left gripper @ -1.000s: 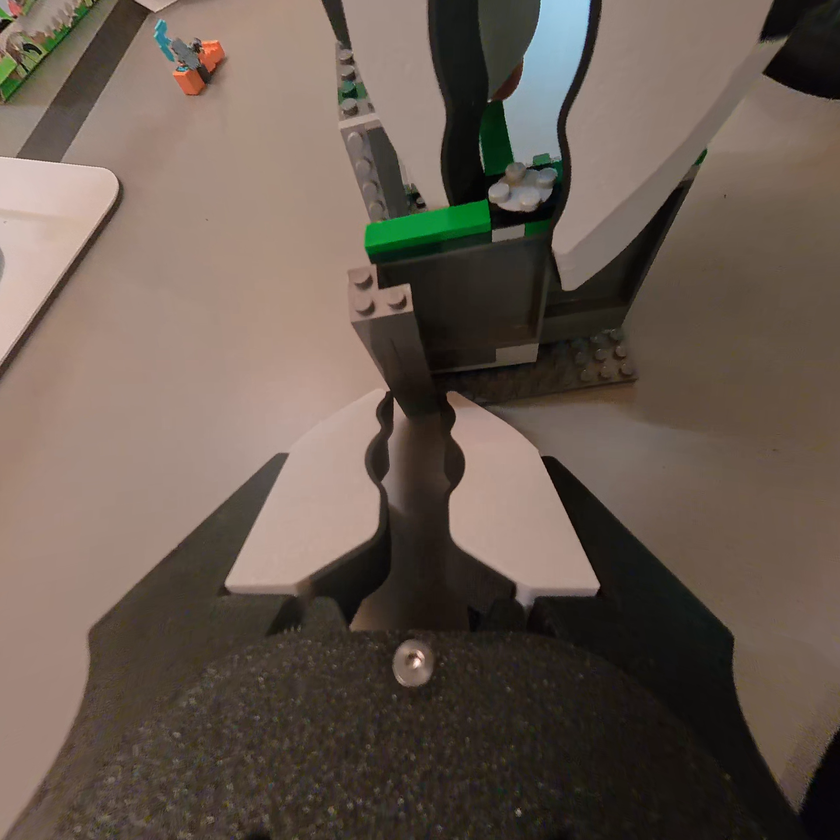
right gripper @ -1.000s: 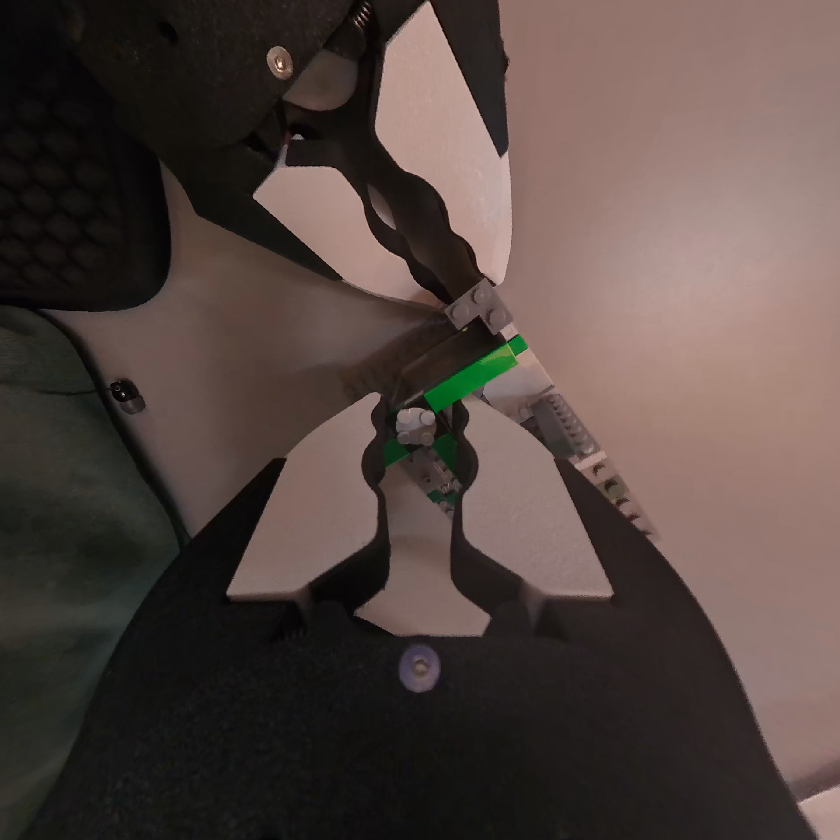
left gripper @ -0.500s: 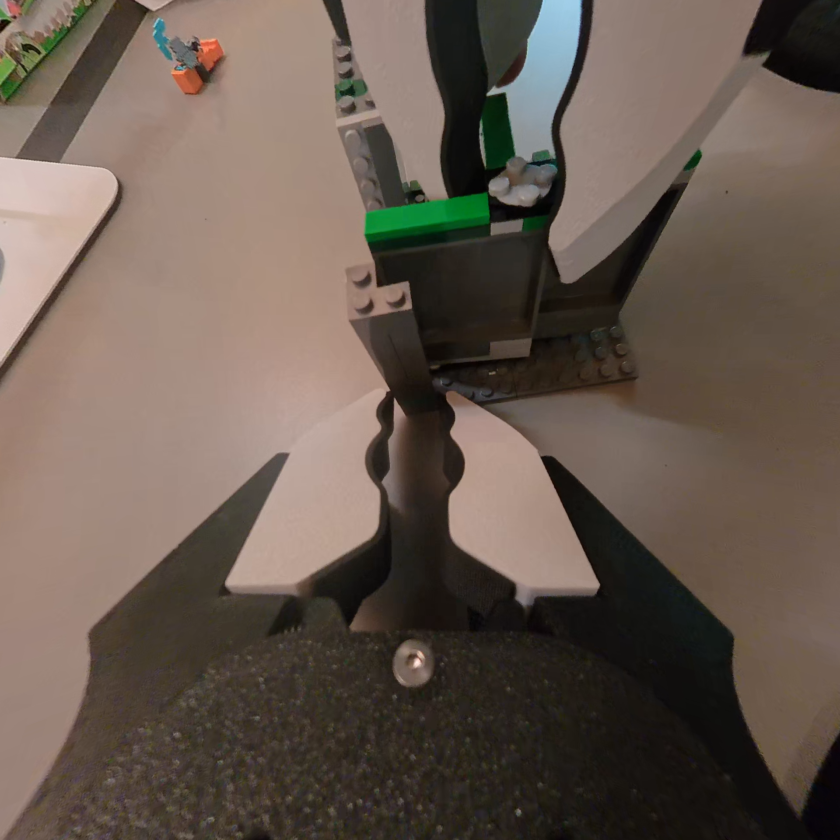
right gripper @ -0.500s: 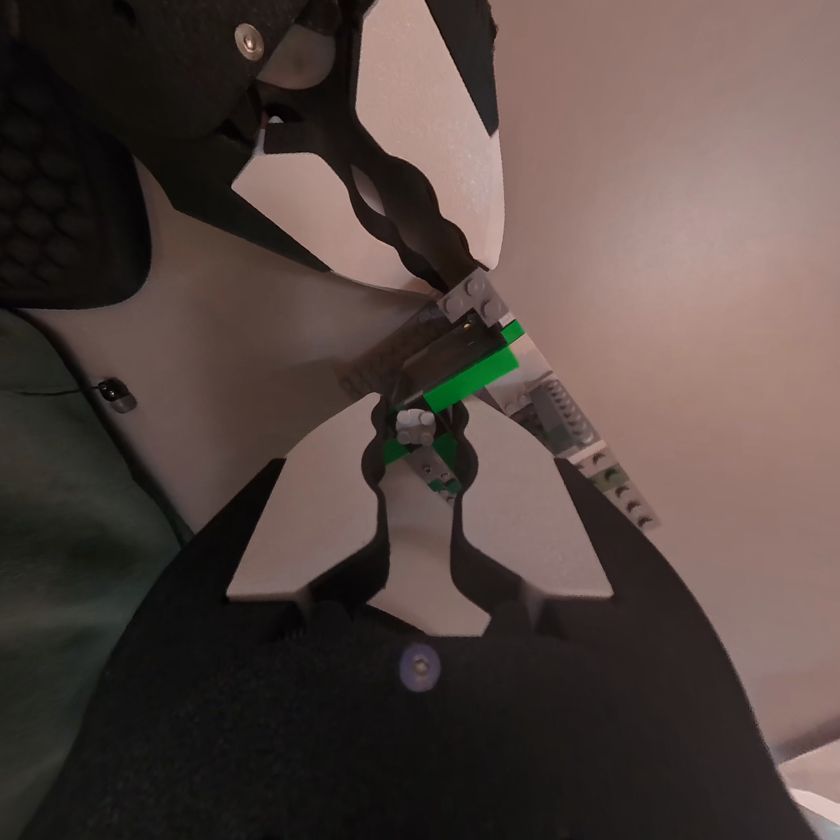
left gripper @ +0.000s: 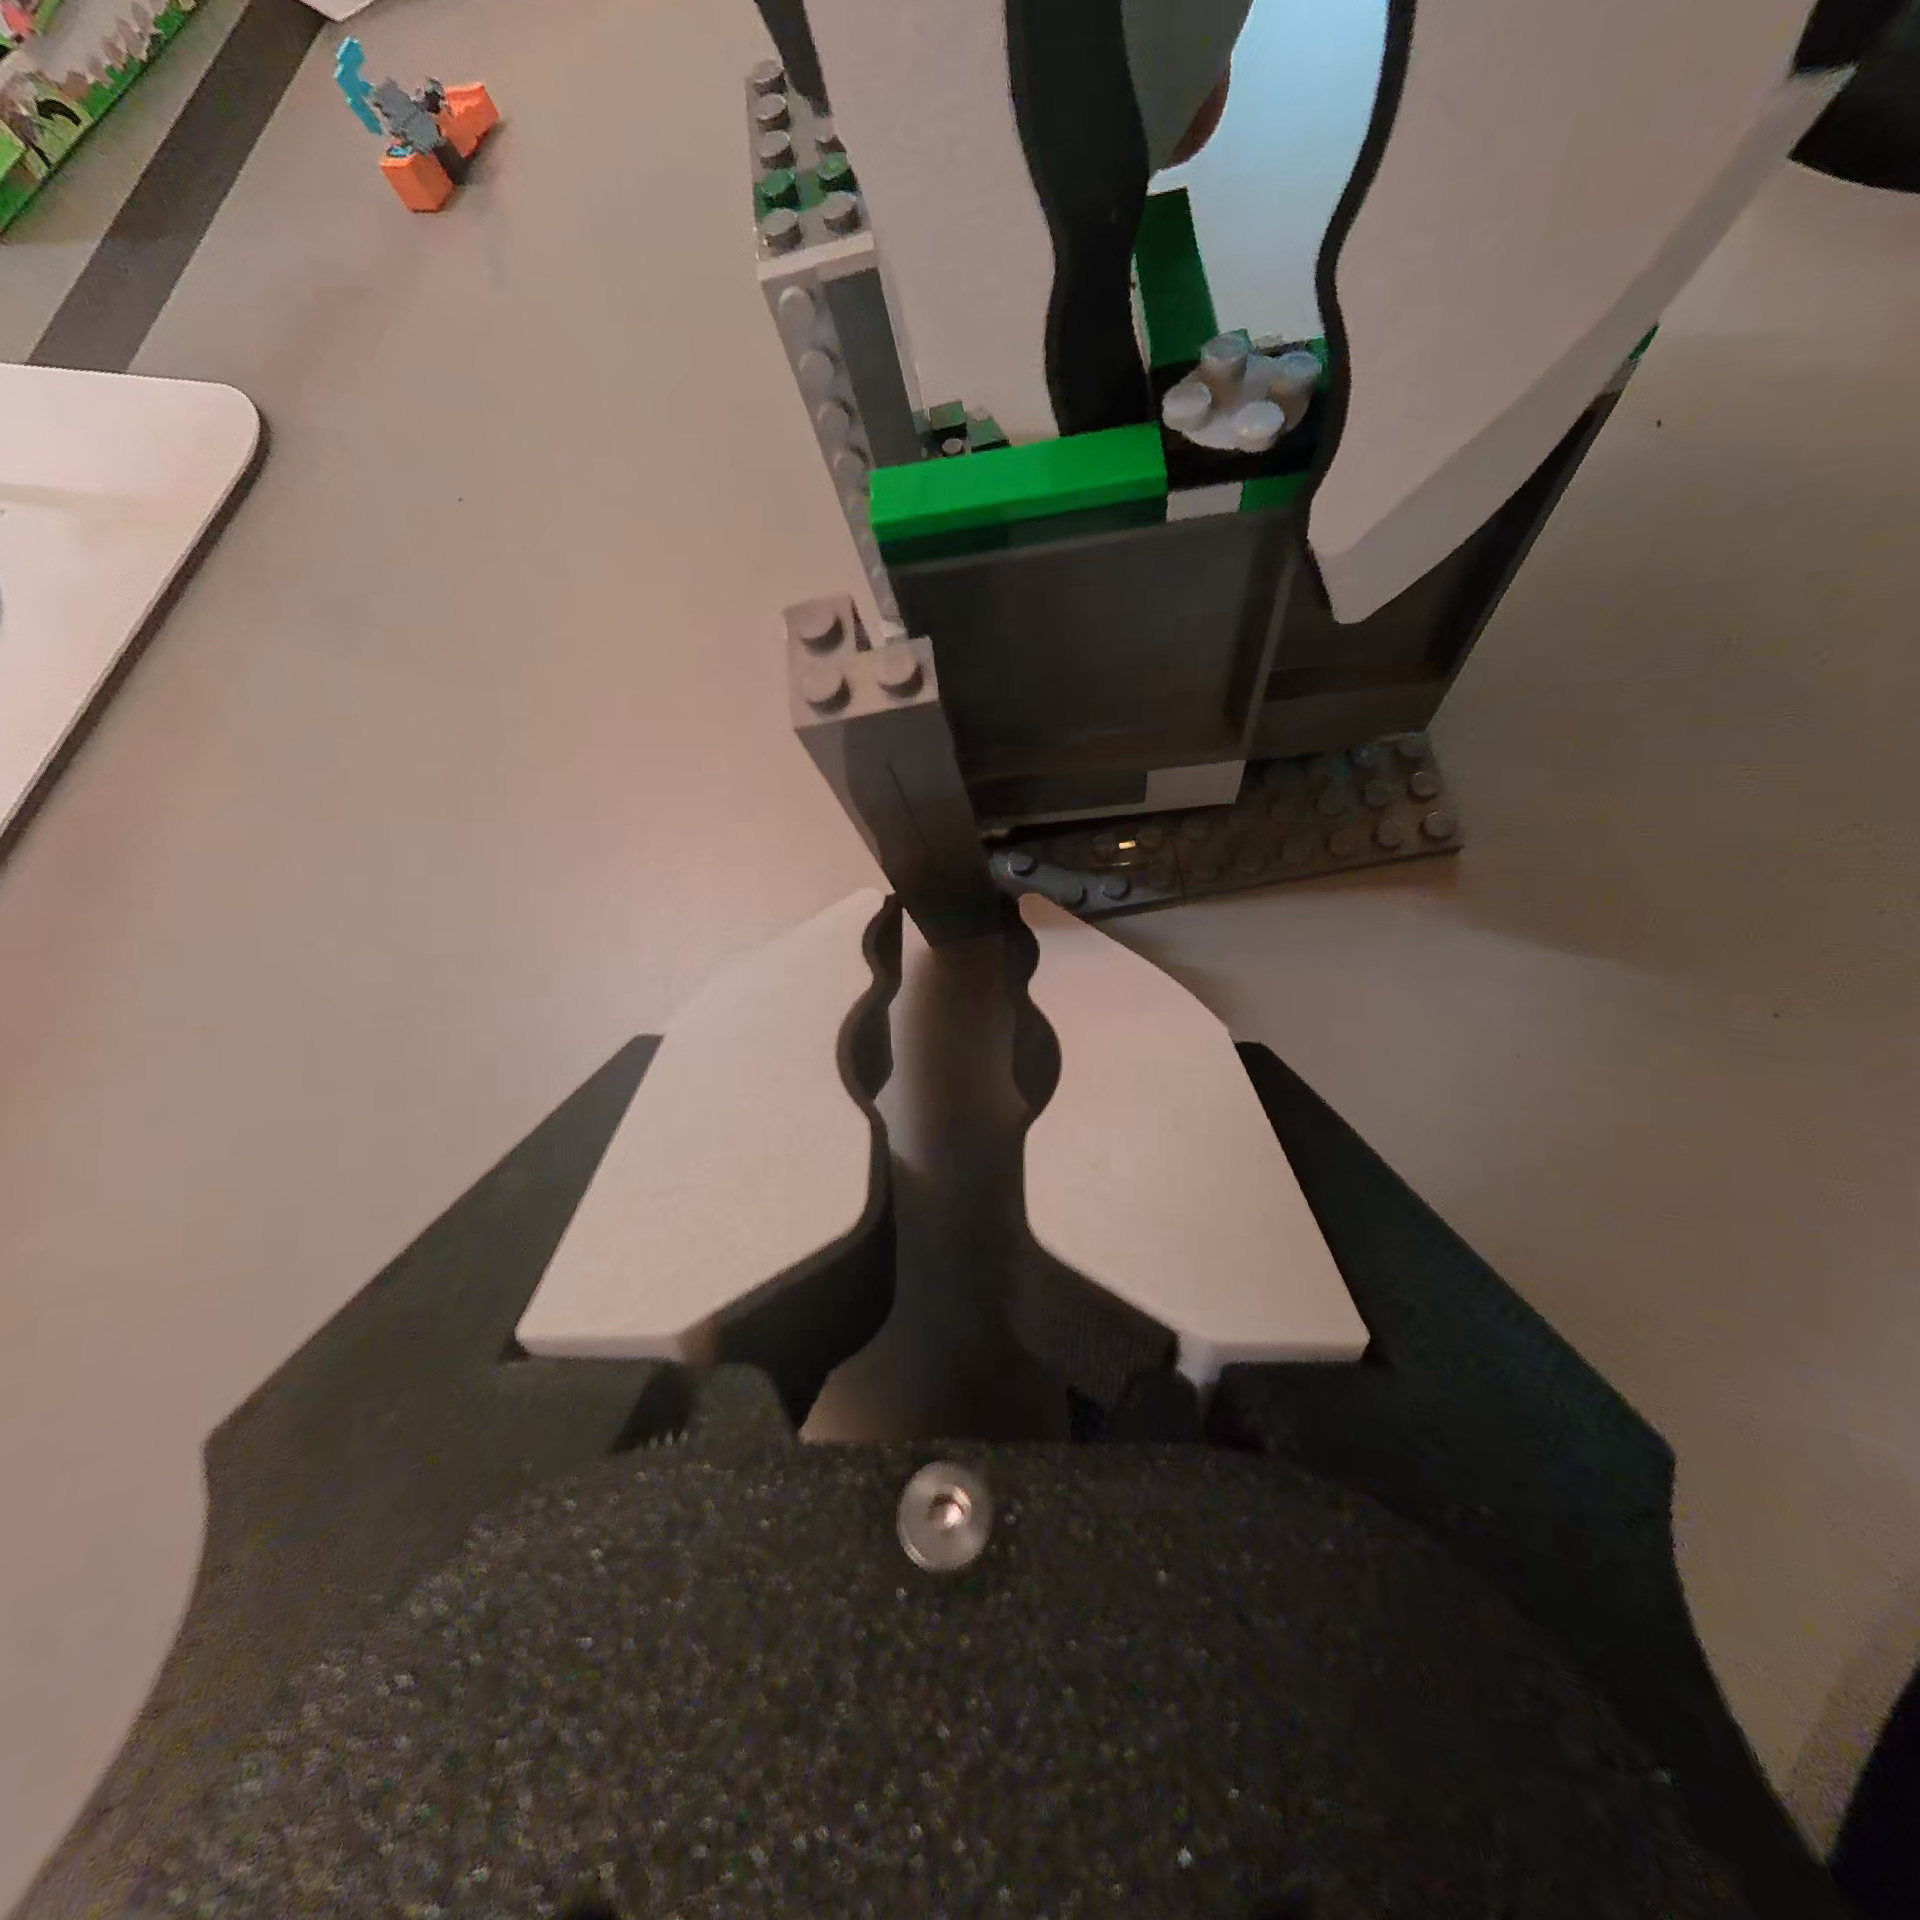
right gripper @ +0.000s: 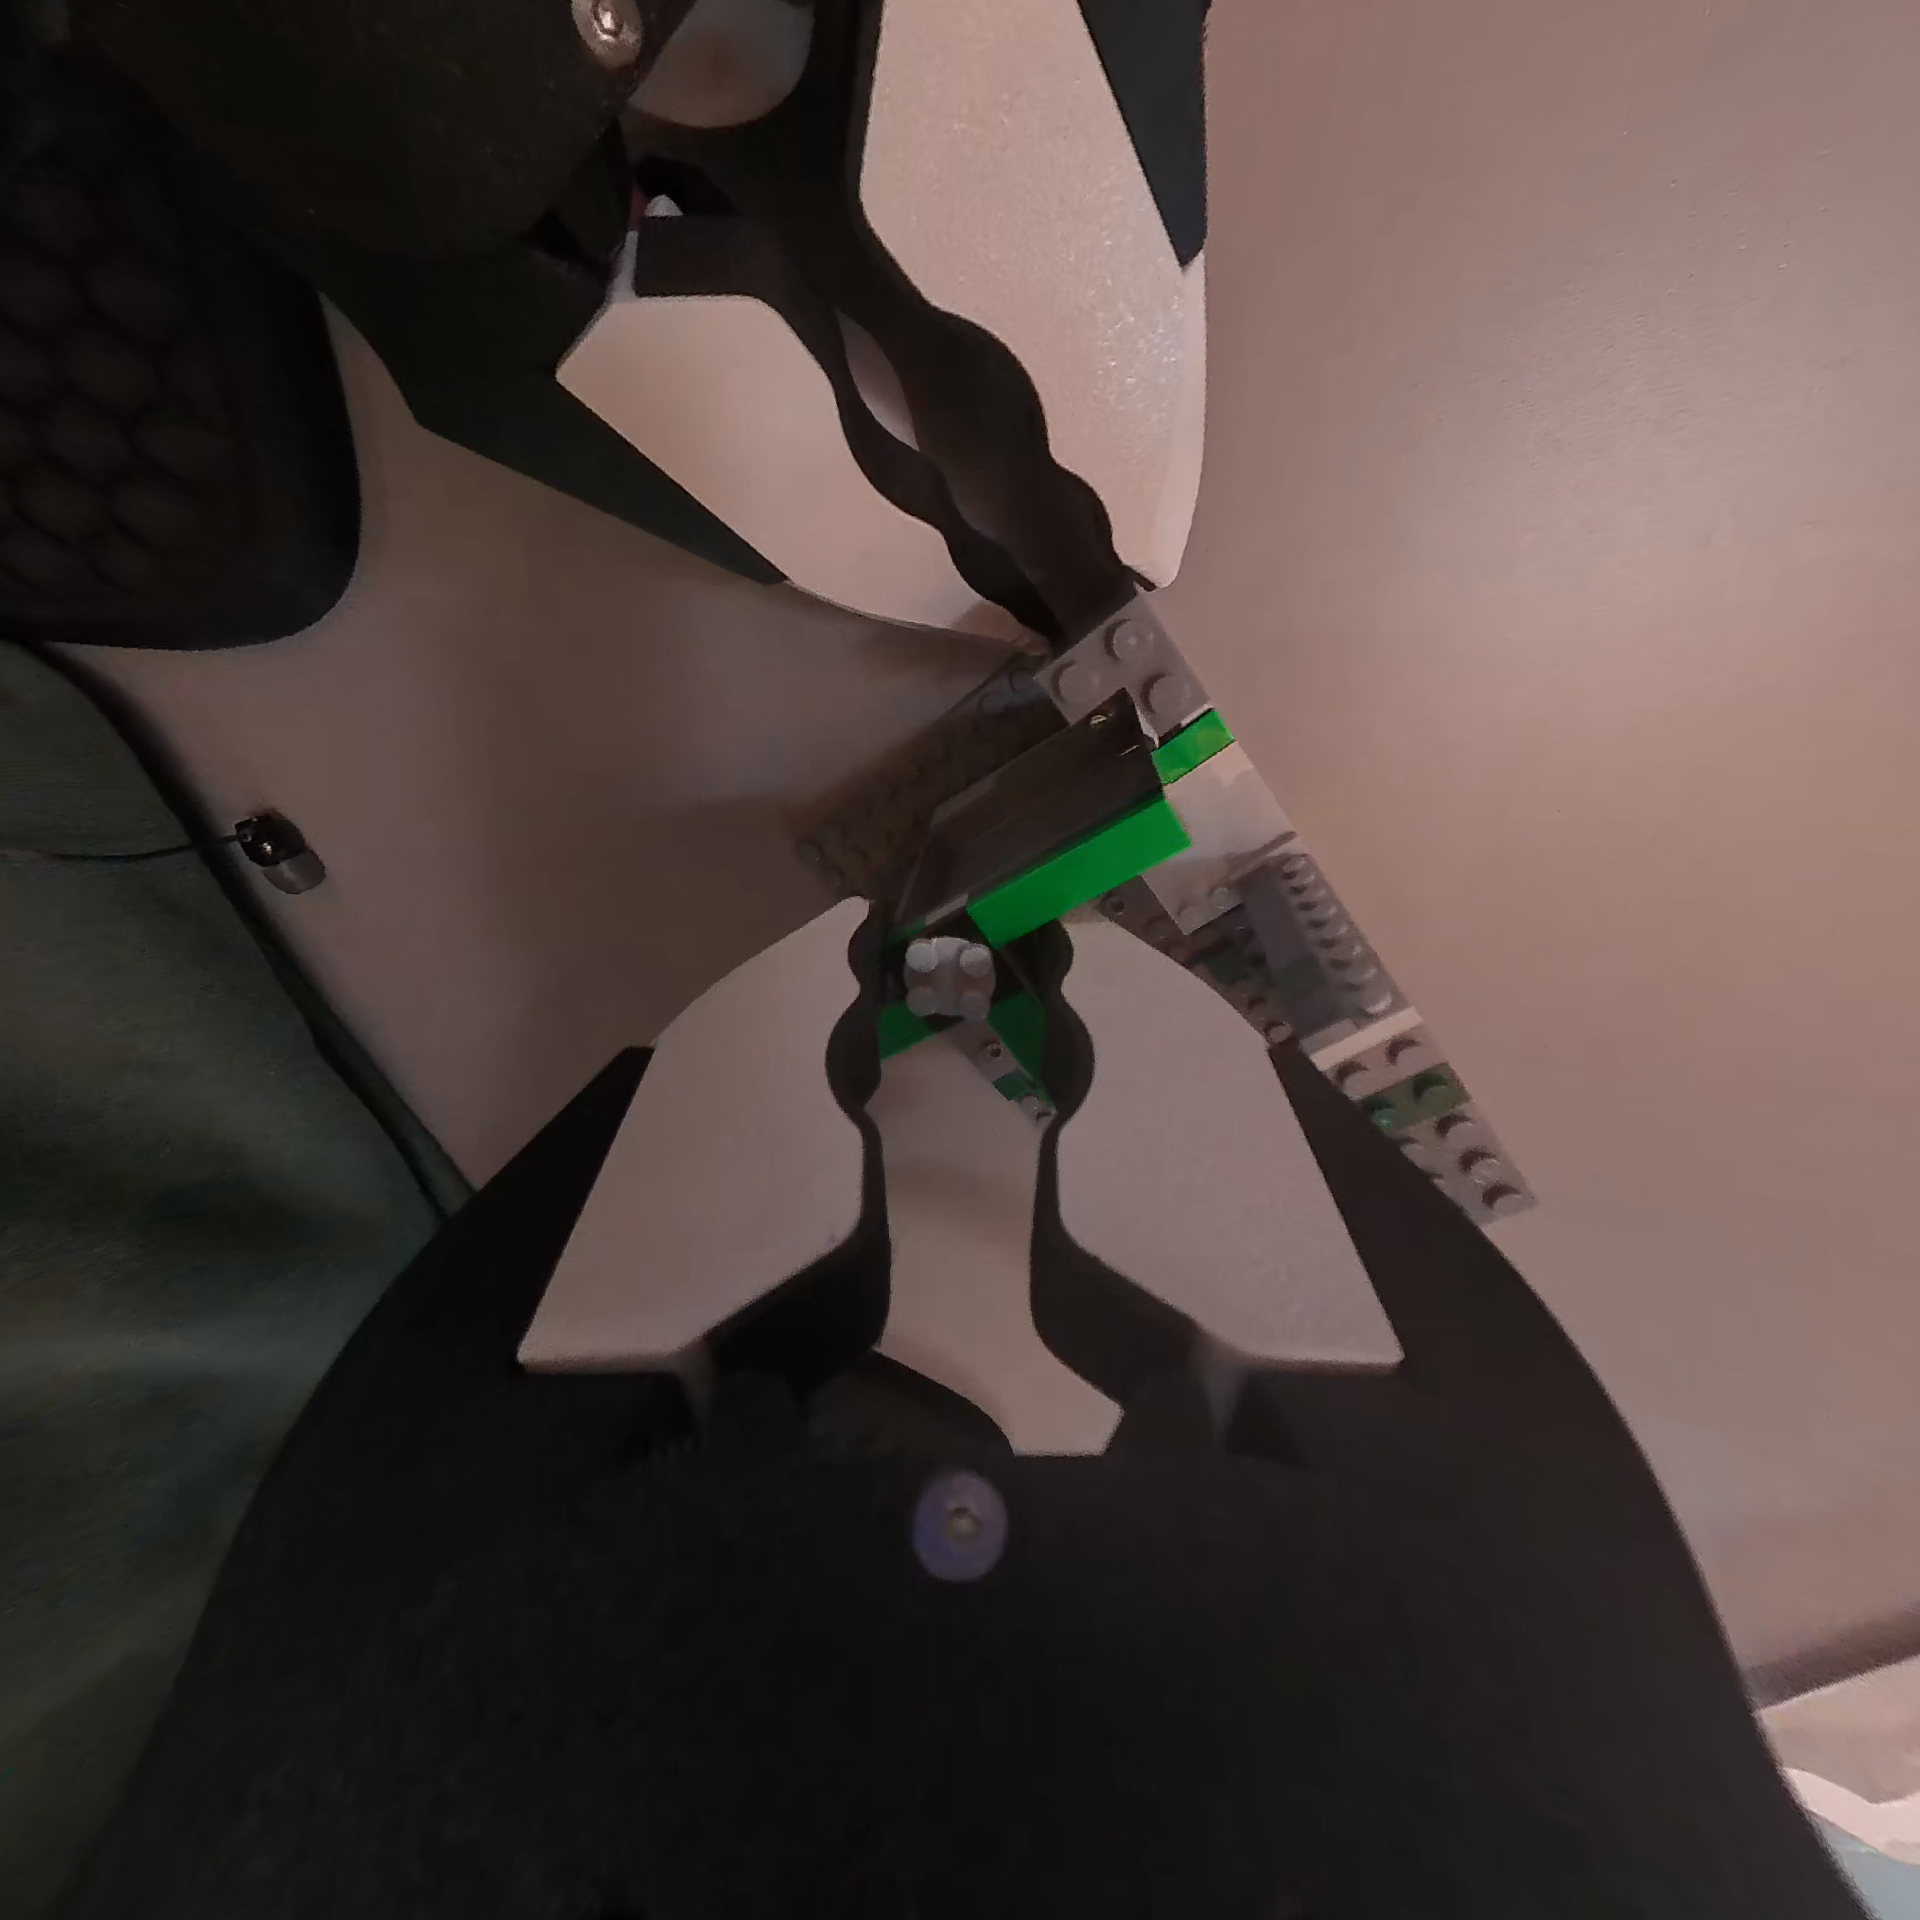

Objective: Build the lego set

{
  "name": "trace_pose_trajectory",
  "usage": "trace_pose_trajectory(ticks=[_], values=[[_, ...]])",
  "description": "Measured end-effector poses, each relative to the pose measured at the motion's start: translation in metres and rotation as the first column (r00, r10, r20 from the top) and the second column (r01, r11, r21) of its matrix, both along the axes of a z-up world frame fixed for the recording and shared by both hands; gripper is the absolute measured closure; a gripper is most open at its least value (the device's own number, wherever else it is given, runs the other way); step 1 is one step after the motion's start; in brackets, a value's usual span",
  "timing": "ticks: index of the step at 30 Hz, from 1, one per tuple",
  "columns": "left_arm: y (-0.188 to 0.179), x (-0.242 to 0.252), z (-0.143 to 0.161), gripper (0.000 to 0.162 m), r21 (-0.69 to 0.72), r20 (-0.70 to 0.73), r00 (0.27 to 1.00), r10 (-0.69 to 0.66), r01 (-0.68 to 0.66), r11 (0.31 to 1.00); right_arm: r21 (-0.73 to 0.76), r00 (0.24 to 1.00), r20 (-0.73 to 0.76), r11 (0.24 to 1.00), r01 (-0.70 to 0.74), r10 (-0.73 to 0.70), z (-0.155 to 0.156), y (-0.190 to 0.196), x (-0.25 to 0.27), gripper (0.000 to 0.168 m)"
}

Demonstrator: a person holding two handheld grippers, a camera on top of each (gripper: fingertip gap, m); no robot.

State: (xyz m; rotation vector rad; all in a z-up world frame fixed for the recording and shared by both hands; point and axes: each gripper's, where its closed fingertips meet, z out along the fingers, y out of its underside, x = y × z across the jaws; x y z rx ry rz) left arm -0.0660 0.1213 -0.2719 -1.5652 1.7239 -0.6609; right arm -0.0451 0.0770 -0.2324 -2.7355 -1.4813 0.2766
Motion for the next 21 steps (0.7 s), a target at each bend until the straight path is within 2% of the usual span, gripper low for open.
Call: trace_pose_trajectory(ticks=[21], values=[[0.0001,0.0002,-0.0005,0.144,0.002,-0.003,1.000,0.000,0.000,1.000,-0.035,1.000,0.009,0.999,-0.013,0.013,0.0003,-0.0021,-0.0013,0.141]])
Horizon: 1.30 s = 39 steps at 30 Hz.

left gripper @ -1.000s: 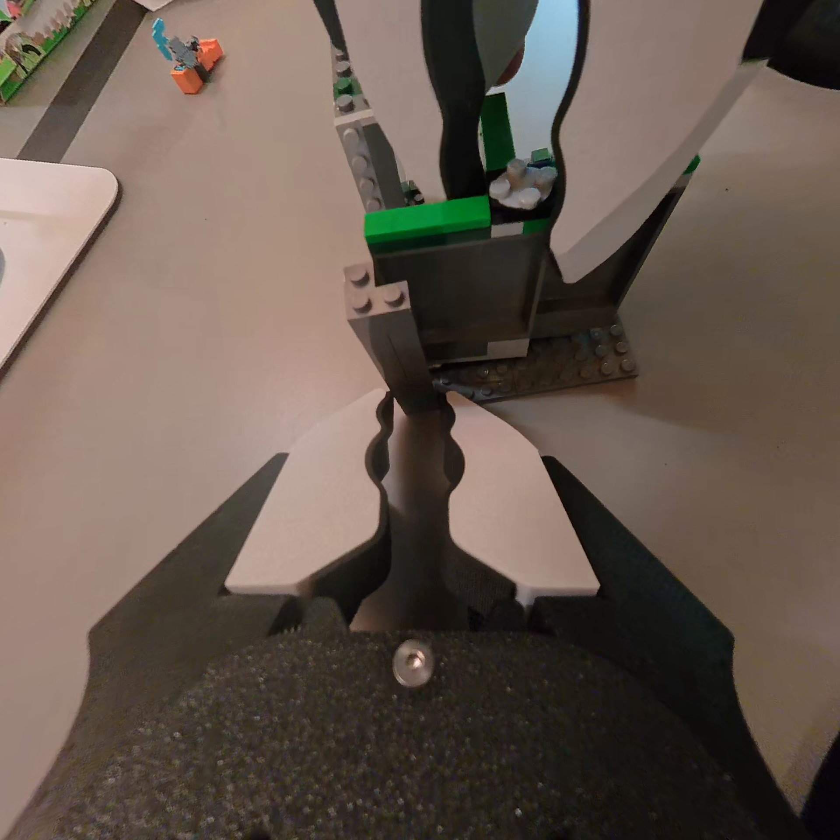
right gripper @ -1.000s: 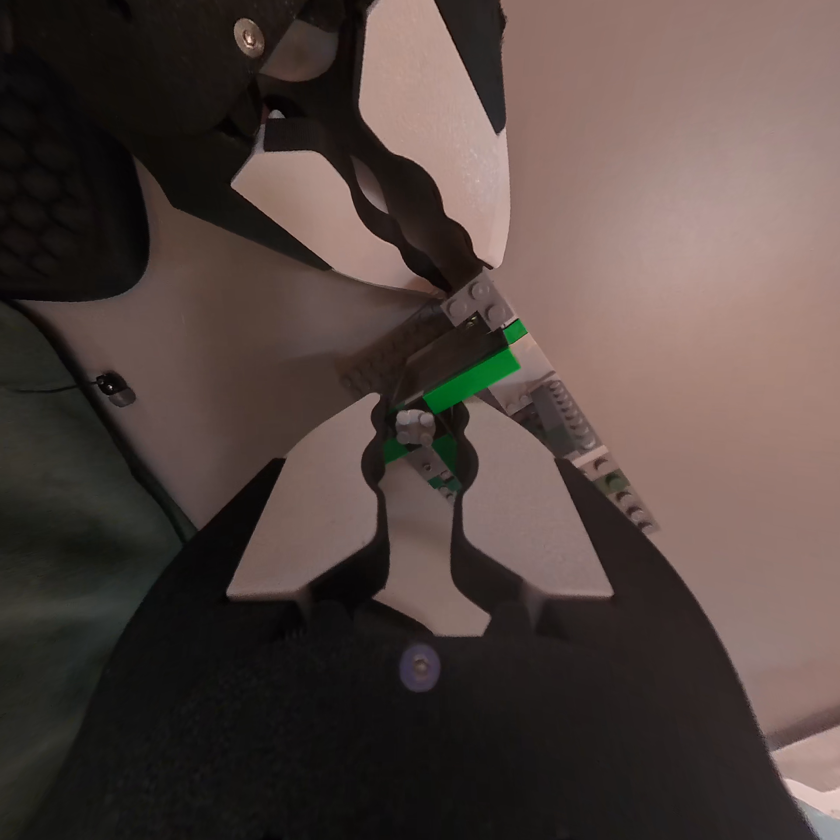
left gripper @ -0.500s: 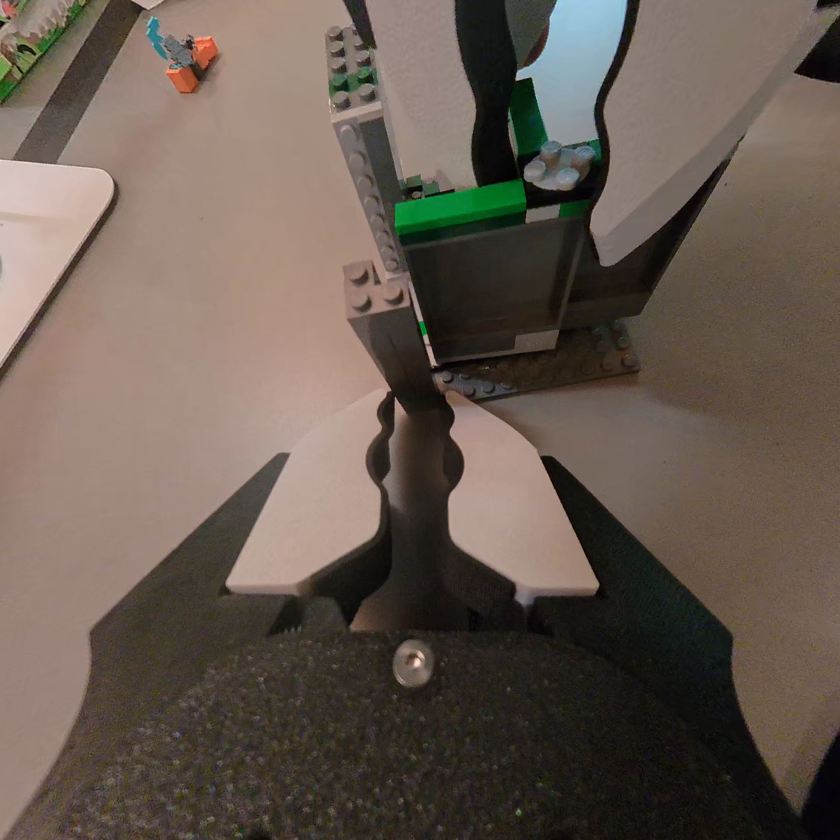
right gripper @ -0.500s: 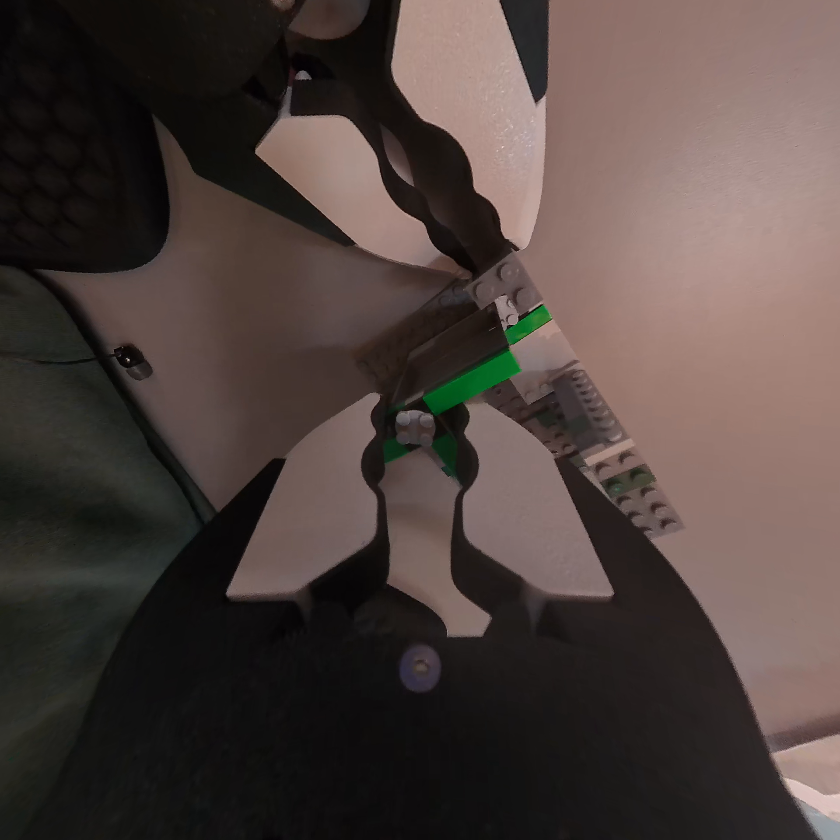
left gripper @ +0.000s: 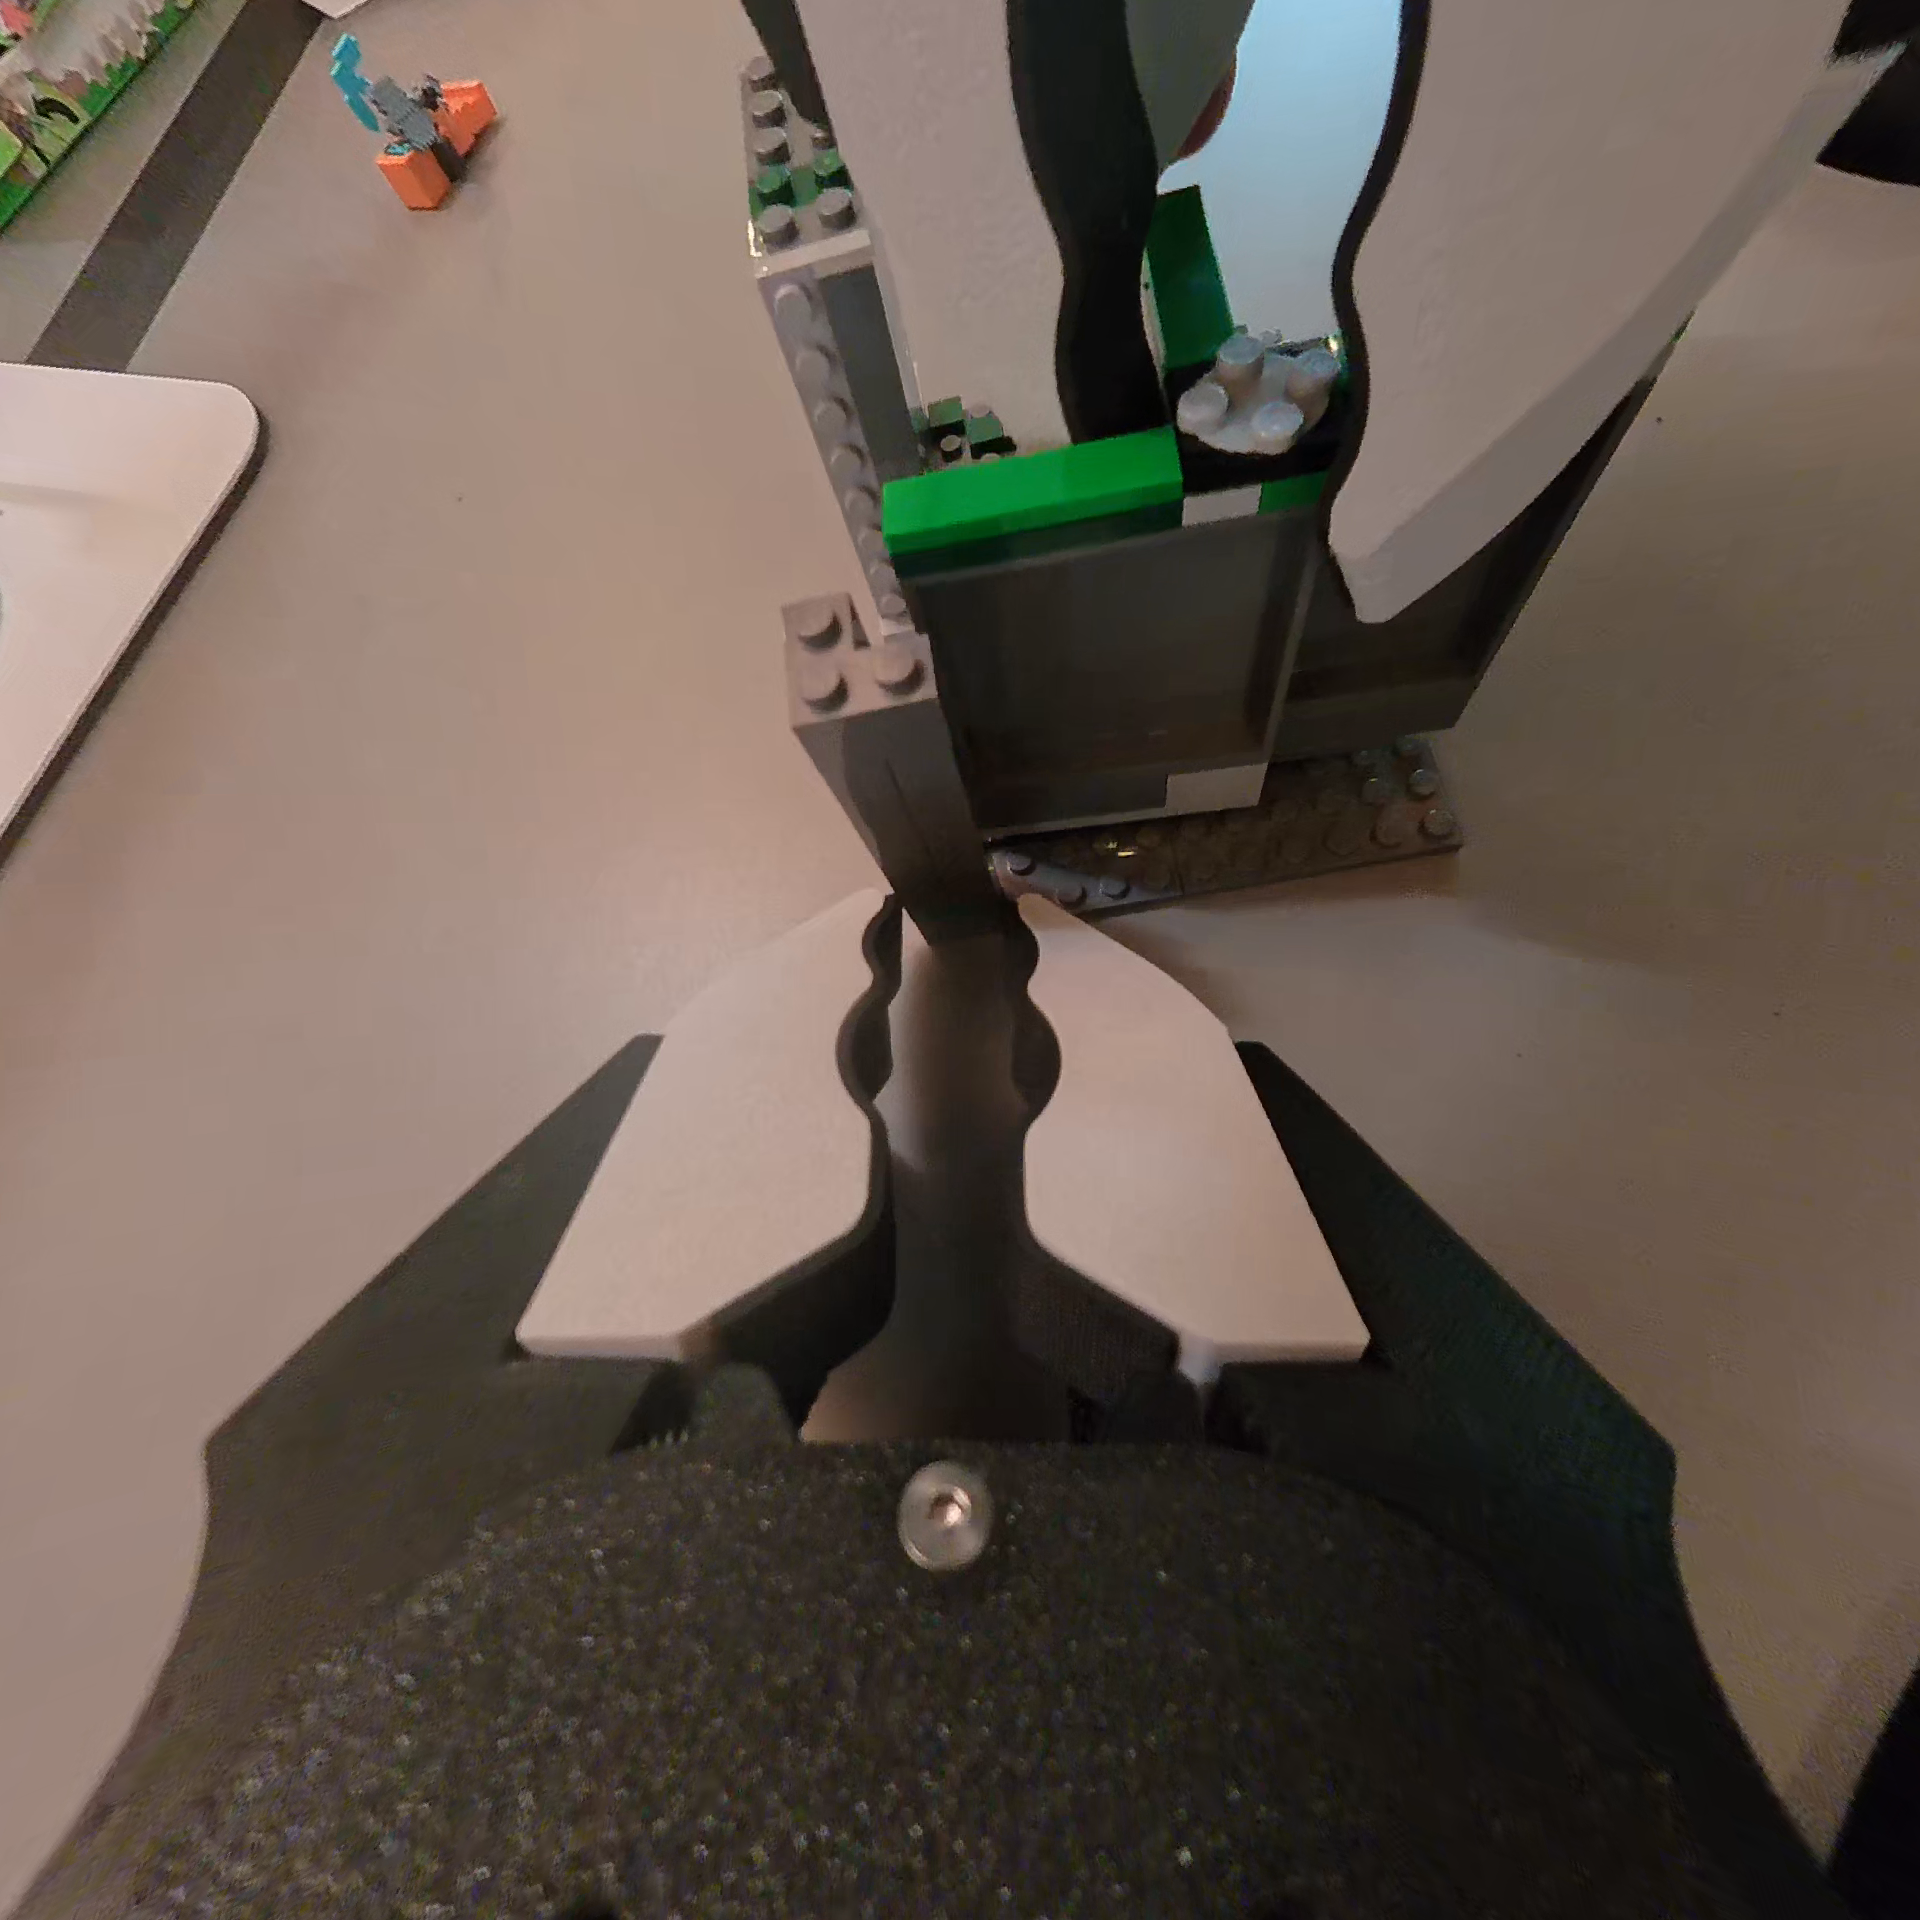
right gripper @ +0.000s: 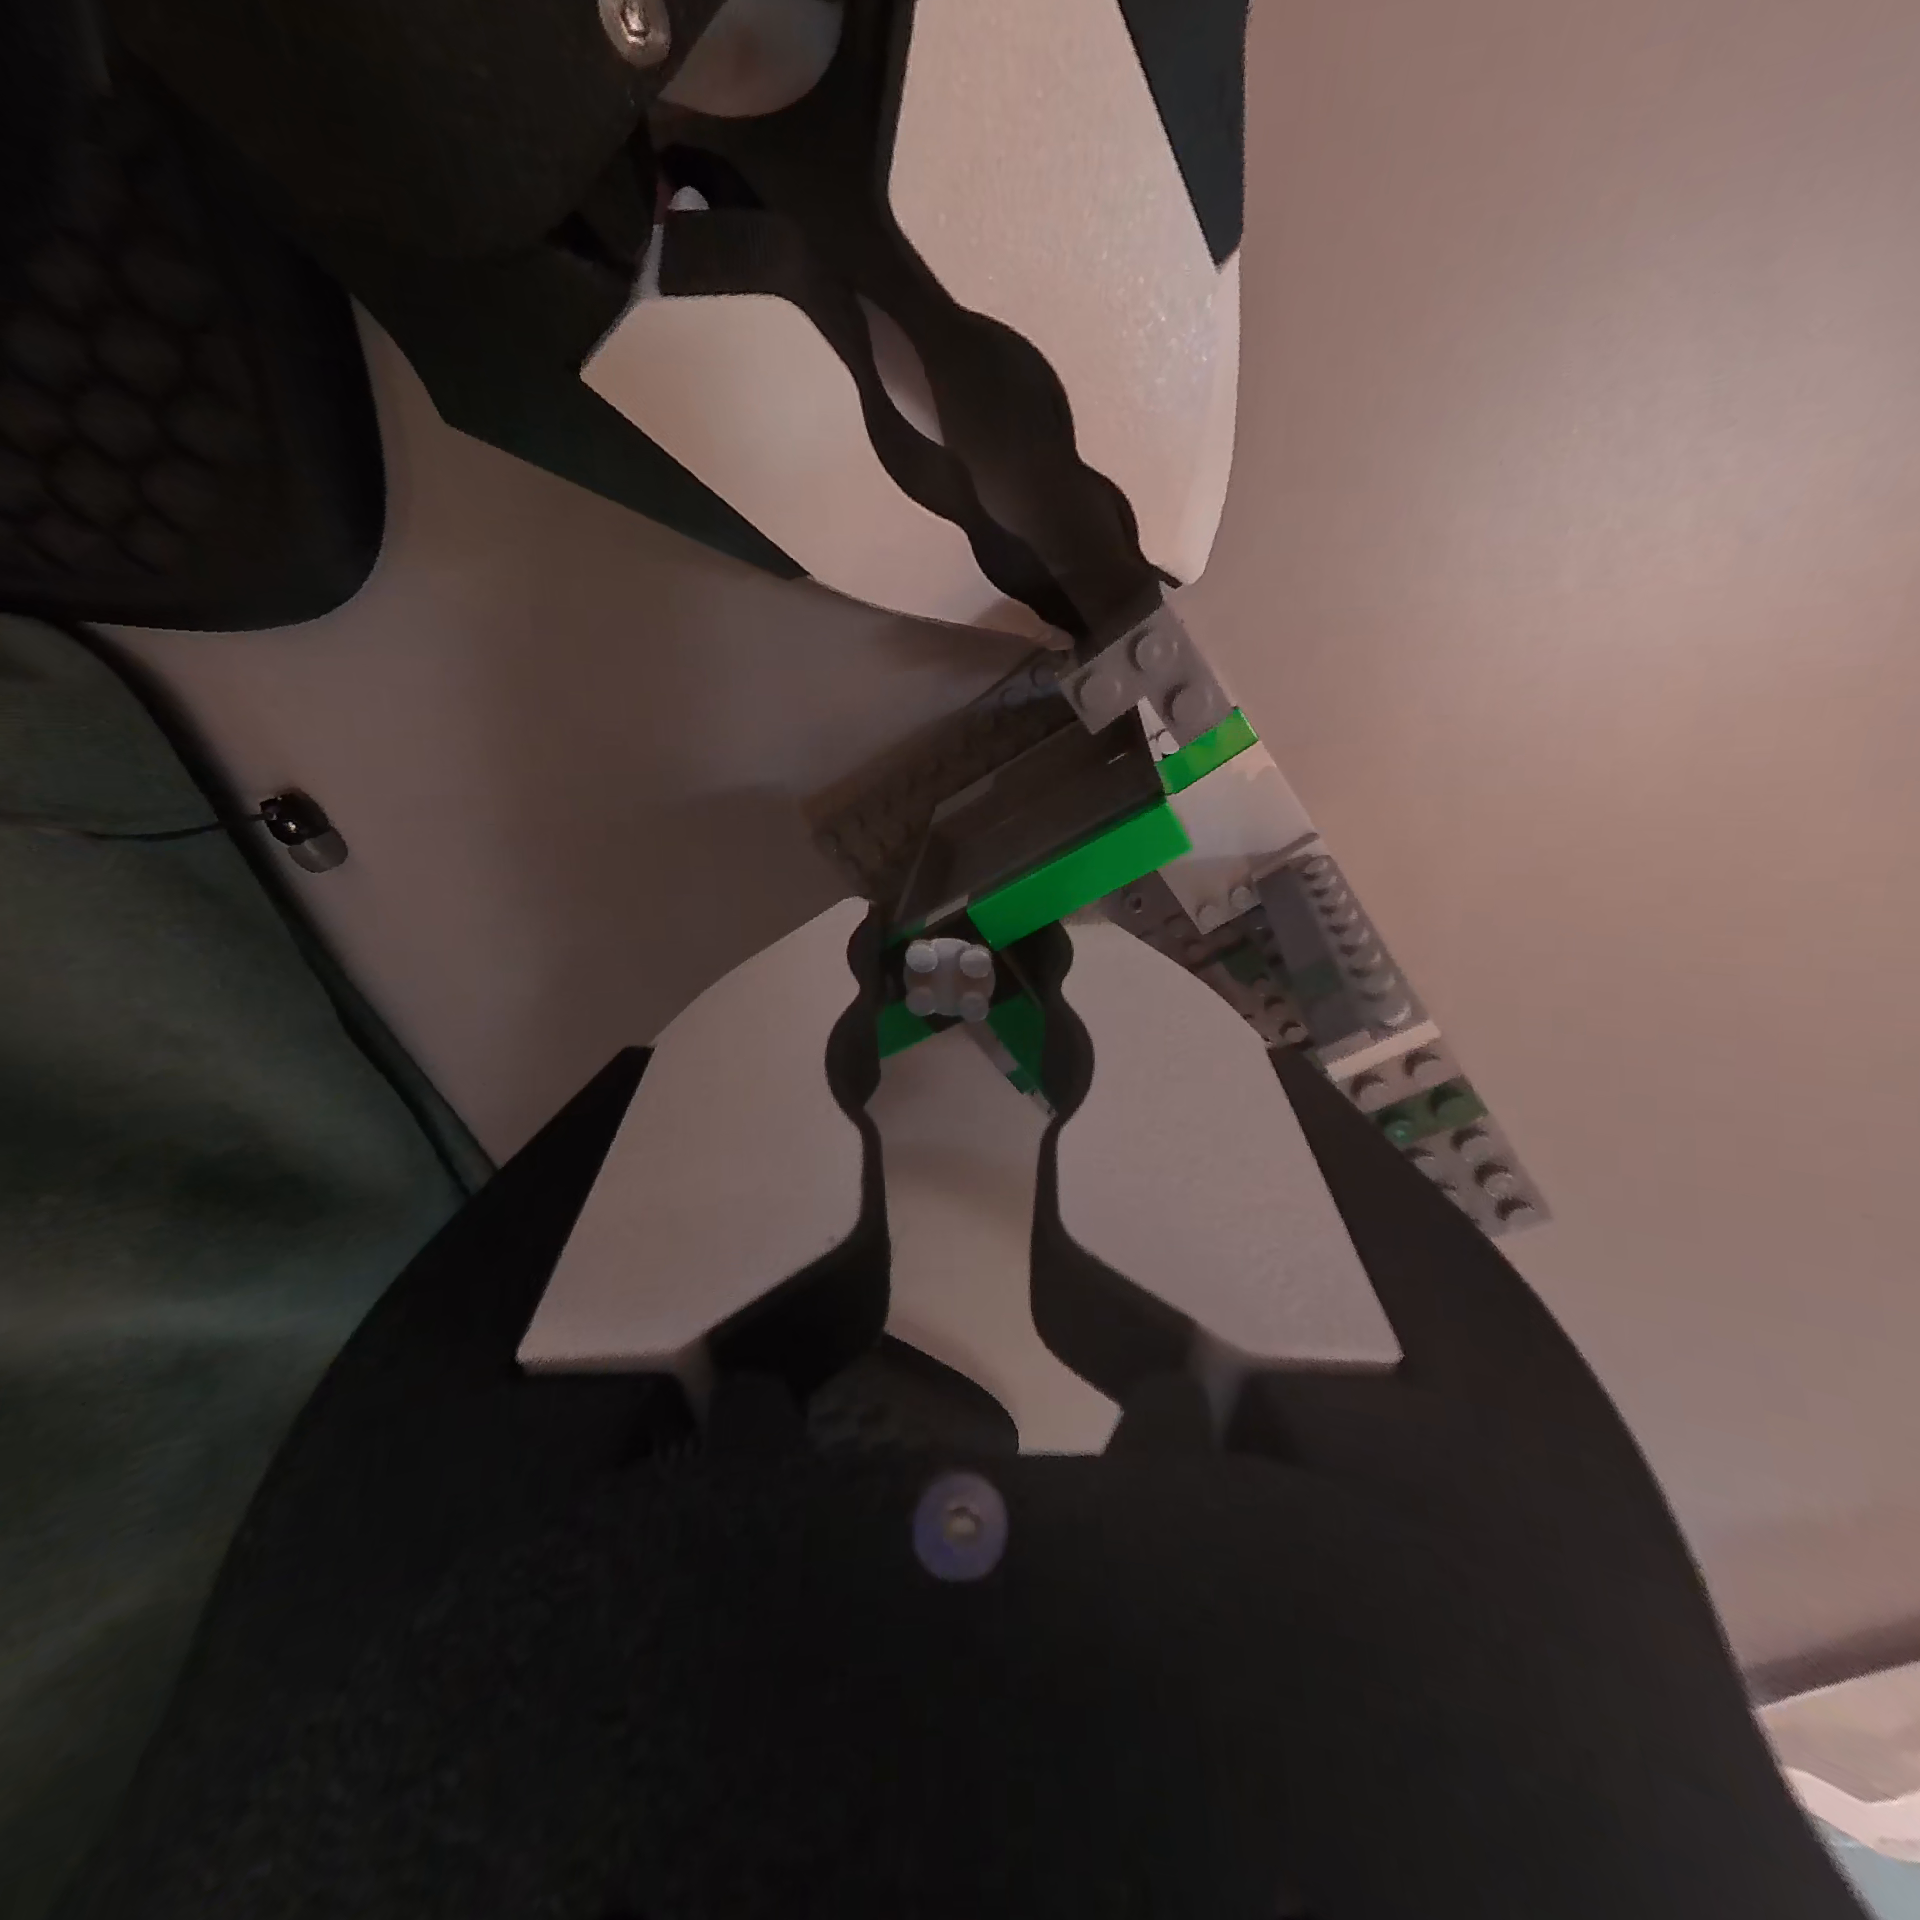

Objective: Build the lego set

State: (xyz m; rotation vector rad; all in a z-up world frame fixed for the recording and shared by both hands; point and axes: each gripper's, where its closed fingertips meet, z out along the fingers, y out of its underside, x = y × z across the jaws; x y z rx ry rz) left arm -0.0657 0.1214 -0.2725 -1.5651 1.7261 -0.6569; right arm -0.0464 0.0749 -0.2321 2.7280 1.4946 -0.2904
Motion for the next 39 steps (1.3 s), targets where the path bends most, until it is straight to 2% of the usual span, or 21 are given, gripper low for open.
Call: trace_pose_trajectory(ticks=[39], values=[[-0.0017,-0.0005,-0.0005,0.144,-0.008,0.001,1.000,-0.011,0.011,1.000,0.012,0.998,-0.049,0.999,-0.037,0.038,-0.0016,-0.0008,0.0021,0.141]])
